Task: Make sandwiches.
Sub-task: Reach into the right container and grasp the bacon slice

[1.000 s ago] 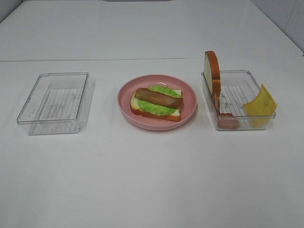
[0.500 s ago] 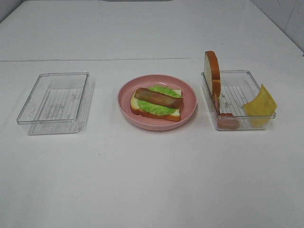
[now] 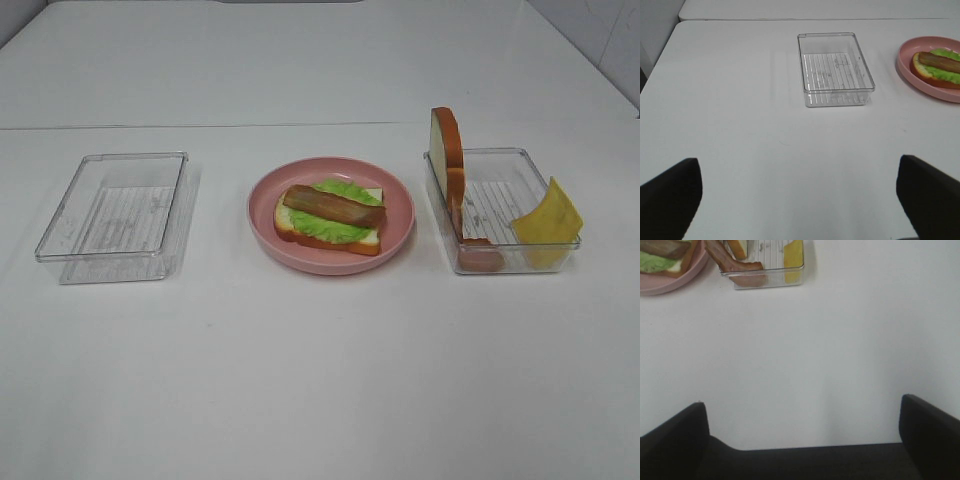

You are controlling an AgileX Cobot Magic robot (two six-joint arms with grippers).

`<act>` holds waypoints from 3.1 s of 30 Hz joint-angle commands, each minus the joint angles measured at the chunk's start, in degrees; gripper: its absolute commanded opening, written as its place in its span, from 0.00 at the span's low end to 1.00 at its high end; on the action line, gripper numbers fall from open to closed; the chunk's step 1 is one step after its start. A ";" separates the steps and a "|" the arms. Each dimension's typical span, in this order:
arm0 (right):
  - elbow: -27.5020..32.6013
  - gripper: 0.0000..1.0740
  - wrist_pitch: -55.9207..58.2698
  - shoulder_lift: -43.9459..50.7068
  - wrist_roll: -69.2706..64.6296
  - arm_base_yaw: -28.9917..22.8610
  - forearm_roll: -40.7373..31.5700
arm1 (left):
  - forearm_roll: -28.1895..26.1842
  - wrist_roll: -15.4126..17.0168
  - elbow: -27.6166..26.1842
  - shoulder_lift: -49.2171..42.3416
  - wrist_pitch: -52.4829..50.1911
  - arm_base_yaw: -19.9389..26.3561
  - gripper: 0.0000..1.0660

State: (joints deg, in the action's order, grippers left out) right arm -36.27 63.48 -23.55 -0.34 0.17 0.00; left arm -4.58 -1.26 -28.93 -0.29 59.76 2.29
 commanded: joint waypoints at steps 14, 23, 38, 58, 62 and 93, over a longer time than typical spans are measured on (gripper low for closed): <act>-21.94 0.92 -5.79 -48.24 4.47 -3.55 -6.53 | -0.40 0.52 0.34 -1.26 -0.57 -0.11 0.92; -30.94 0.92 -12.43 -67.95 0.34 -14.15 -7.85 | -0.40 0.52 0.34 -1.26 -0.57 -0.11 0.92; -37.93 0.92 -22.35 -85.26 2.98 -14.67 -12.38 | -0.40 0.52 0.34 -1.26 -0.57 -0.11 0.92; -39.48 0.58 -24.12 -91.44 4.98 -14.61 -11.46 | -0.40 0.52 0.34 -1.26 -0.57 -0.11 0.92; -39.48 0.38 -24.18 -91.44 4.81 -14.61 -11.23 | -0.40 0.52 0.34 -1.26 -0.57 -0.11 0.92; -39.48 0.00 -23.26 -89.32 2.41 -14.61 -11.40 | -0.40 0.52 0.34 -1.26 -0.57 -0.11 0.92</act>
State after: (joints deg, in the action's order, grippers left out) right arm -75.40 39.99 -114.02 2.46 -14.44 -11.12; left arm -4.64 -1.26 -28.93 -0.29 59.76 2.29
